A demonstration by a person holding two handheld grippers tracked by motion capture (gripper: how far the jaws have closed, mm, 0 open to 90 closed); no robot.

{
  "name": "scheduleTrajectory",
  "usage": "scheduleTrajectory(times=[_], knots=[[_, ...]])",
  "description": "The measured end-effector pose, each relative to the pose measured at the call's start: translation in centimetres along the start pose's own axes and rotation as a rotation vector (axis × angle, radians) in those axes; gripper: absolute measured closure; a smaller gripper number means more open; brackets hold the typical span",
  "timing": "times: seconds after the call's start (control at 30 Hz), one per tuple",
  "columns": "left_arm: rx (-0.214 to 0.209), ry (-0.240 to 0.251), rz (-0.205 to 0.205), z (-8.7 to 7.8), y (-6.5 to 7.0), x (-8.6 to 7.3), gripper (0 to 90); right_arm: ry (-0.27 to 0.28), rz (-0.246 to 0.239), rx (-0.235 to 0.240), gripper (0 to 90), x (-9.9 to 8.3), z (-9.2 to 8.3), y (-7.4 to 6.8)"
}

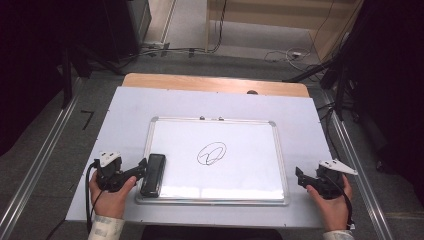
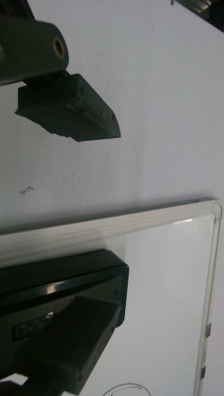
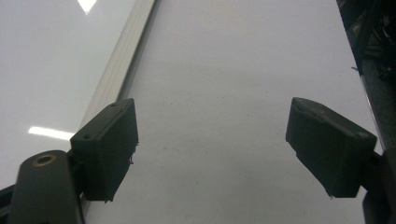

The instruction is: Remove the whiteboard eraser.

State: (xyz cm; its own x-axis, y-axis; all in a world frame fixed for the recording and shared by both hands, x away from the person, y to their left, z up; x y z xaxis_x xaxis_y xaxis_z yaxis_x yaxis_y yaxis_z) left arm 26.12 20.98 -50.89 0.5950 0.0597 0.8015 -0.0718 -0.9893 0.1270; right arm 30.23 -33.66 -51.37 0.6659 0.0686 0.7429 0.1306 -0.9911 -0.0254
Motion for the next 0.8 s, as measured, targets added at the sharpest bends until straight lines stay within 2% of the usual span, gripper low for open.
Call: scheduleTrajectory(times=[0.07, 0.37, 0.8], knots=[[-0.007, 0.000, 0.006, -0.2, 0.3, 0.1, 15.2, 0.013, 0.006, 0.004, 15.7, 0.0, -0.6, 0.1], [-0.016, -0.009, 0.026, -0.1, 1.3, 0.0, 15.2, 0.023, 0.033, -0.009, 15.6, 0.1, -0.8, 0.7], [-0.026, -0.023, 0.035, 0.3, 2.2, 0.0, 15.4, 0.020, 0.022, 0.002, 14.7, 0.2, -0.8, 0.7]])
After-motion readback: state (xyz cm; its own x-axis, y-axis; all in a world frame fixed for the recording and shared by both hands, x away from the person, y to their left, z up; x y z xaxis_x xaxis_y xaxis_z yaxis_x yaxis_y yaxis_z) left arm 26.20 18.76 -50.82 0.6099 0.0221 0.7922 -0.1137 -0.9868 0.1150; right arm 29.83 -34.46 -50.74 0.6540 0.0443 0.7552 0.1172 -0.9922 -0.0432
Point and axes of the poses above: each handheld gripper's, and its own axes: z roughly forward along the jaws, x roughly out of its top, y roughly to its right, the point moved 5 cm from there along z, roughly forward along the jaws, and after that the axes turned 5 degrees about z, right-handed, at the moved point
